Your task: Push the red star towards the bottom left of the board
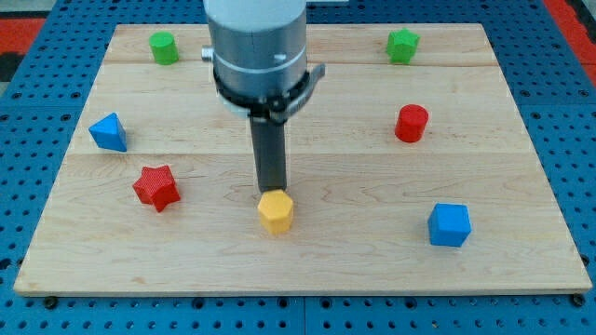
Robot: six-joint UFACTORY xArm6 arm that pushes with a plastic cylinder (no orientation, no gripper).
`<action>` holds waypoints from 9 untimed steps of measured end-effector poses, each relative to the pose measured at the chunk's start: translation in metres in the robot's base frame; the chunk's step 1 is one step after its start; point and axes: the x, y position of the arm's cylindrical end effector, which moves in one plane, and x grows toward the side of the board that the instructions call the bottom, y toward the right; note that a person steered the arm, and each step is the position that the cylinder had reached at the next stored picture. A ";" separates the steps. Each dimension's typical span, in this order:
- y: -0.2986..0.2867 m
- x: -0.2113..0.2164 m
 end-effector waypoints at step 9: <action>-0.150 0.025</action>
